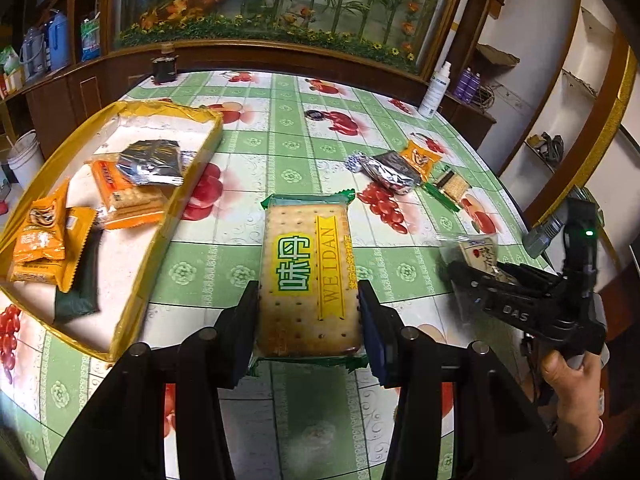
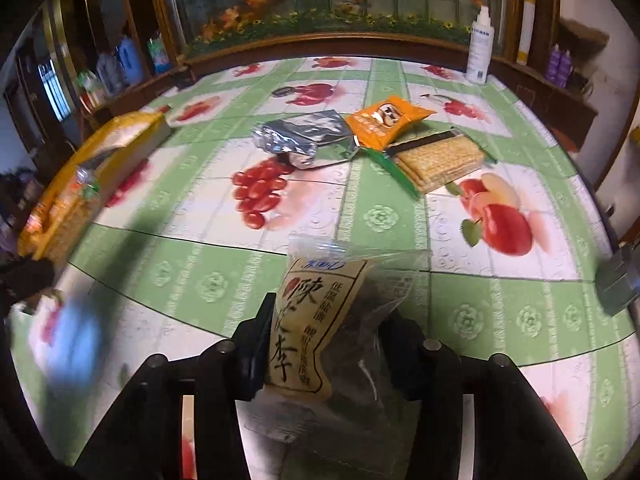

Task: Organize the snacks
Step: 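Carry the cracker pack and clear printed bag over the tray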

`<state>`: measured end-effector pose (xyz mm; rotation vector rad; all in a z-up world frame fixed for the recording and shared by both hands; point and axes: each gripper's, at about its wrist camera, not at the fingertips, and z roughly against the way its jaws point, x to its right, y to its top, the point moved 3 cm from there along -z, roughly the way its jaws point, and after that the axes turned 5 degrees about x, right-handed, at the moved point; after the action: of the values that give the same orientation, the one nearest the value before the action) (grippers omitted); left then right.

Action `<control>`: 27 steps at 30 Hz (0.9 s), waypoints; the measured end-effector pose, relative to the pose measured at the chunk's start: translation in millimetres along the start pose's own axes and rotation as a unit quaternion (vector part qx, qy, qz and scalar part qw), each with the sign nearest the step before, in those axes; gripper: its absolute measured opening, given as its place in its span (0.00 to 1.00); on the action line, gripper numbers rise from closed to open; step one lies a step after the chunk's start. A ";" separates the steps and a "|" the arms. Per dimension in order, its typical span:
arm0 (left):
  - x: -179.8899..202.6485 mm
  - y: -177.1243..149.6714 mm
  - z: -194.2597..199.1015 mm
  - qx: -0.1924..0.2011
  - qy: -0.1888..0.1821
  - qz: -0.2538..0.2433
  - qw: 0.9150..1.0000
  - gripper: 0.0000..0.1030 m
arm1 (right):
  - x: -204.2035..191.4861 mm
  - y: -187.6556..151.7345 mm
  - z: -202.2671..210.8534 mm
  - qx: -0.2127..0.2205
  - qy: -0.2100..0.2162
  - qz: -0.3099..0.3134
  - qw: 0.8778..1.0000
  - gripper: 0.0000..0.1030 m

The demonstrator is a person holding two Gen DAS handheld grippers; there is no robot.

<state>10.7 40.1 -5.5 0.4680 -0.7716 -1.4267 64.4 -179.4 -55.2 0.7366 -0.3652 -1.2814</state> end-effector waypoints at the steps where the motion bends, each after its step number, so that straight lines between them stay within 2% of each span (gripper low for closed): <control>1: -3.0 0.7 1.6 0.003 0.006 0.002 1.000 0.43 | -2.9 1.9 4.0 0.005 0.010 -0.002 1.000 0.47; 5: -19.1 2.6 9.9 0.016 0.041 0.008 0.999 0.43 | -18.2 13.8 17.8 0.023 0.080 -0.028 0.996 0.47; 13: -55.9 3.5 25.4 0.032 0.086 0.031 0.995 0.44 | -81.9 34.1 22.5 0.037 0.126 0.013 0.991 0.47; 21: -98.6 5.4 40.4 0.046 0.130 0.058 0.989 0.44 | -145.8 46.2 4.2 0.026 0.166 0.056 0.984 0.47; 27: -126.3 6.6 42.0 0.047 0.148 0.076 0.985 0.44 | -188.1 55.4 -9.4 0.020 0.192 0.085 0.978 0.47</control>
<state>-10.8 171.3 3.5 0.6624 -0.6211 -1.1500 59.8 7.9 3.2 0.9467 -0.1361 -0.9472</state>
